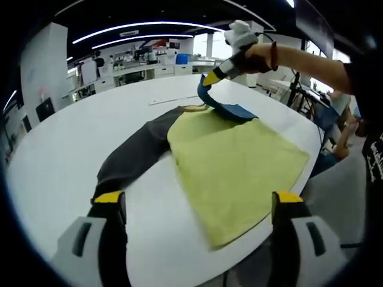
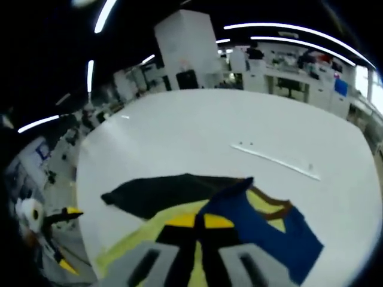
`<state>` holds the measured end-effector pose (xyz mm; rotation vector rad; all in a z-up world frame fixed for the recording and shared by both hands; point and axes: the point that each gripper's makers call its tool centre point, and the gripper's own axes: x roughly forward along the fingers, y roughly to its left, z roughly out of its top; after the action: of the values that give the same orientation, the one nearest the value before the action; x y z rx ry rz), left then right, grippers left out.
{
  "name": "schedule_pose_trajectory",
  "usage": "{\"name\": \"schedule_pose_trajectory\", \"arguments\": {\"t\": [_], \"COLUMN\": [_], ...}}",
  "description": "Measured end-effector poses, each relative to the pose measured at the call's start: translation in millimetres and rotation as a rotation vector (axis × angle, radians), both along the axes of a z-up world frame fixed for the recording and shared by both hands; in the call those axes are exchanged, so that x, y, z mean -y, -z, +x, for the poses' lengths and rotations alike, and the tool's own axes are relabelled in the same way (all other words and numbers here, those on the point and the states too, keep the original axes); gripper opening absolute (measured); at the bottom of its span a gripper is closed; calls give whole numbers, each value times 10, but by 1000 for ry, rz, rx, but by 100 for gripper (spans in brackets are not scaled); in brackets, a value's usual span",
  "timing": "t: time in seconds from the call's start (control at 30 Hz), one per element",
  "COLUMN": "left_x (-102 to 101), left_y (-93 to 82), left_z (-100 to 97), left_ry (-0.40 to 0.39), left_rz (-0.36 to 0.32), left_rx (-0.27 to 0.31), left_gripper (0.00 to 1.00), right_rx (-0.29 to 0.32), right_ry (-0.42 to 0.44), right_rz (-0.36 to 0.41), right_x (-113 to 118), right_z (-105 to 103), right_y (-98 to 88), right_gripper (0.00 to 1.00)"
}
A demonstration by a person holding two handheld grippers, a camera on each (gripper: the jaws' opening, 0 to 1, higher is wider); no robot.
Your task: Fold the garment on the visible template until the final outline fits inside the template.
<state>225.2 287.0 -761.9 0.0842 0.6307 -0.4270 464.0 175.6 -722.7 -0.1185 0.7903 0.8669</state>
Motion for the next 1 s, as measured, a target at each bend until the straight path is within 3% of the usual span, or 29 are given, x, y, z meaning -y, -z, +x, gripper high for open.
{"name": "schedule_pose_trajectory", "arguments": {"t": [0.6, 1.0], "left_x": [-49, -106], "left_y": [43, 68], "left_z": [-16, -32], "left_ry": [-12, -27], "left_rz": [-1, -5], "left_rx": [-10, -11], "left_gripper": [99, 99], "right_rx": [4, 5], "right_ry": [-48, -94], "right_rz": [20, -7], "right_x": [-324, -491], "right_z": [-73, -155], "right_y": [12, 159], "right_gripper": [0, 0]}}
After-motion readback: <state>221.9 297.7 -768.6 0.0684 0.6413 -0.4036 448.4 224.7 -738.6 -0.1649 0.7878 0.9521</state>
